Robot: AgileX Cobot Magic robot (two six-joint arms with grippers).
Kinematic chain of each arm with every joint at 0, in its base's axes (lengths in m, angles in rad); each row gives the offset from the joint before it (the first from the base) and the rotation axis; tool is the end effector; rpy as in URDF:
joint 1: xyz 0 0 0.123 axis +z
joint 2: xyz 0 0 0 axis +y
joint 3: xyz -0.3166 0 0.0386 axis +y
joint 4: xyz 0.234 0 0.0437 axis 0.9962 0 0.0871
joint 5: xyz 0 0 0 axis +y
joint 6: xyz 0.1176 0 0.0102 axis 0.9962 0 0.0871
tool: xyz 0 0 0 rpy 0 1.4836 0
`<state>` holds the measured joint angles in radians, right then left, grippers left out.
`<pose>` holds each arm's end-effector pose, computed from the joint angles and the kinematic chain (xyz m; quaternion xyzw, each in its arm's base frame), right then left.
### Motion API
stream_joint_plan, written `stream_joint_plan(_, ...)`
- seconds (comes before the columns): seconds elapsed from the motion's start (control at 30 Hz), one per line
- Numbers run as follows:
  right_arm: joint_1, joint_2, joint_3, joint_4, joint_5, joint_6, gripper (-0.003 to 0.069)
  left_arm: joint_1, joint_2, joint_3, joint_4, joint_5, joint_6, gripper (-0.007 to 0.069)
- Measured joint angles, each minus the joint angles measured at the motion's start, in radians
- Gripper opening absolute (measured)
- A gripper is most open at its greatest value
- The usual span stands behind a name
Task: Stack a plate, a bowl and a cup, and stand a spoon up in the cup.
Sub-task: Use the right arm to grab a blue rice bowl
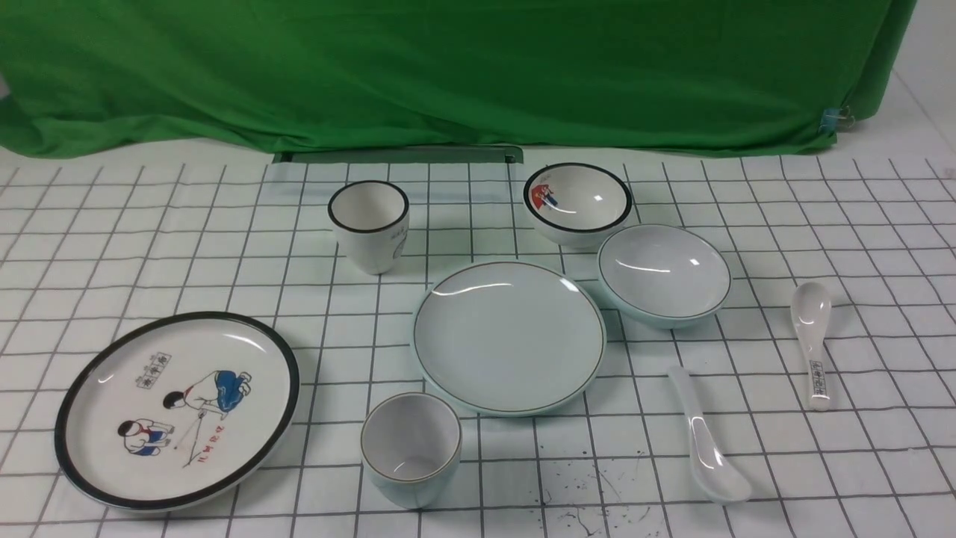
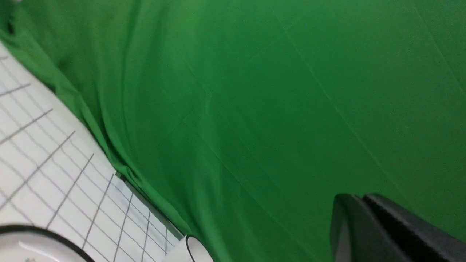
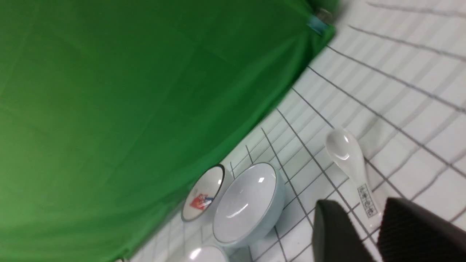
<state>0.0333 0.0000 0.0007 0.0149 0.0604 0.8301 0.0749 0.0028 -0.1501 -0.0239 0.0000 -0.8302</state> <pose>0.0354 0.0013 0.2081 0.2752 0.6413 0.3048 0.6482 0.0233 0.0017 0.2674 -0.2775 0.5539 -0.2981 0.7261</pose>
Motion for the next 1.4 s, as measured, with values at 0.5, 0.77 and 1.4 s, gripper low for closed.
stream_joint_plan(0.5, 0.244, 0.699, -0.697, -0.002, 0.53, -0.954, 0.001, -0.036, 0.809, -0.692, -0.198, 1.028, 0.977, -0.0022)
stream_joint_plan(0.77, 0.253, 1.109, -0.981, 0.041, 0.87, -1.11, 0.001, -0.375, 1.056, -0.758, -0.071, 1.078, 1.051, -0.0016)
stream_joint_plan(1.4, 0.134, 1.821, -1.503, 0.155, 0.789, -1.133, 0.0258, -0.563, 1.426, -1.14, -0.027, 0.979, 0.997, -0.0015)
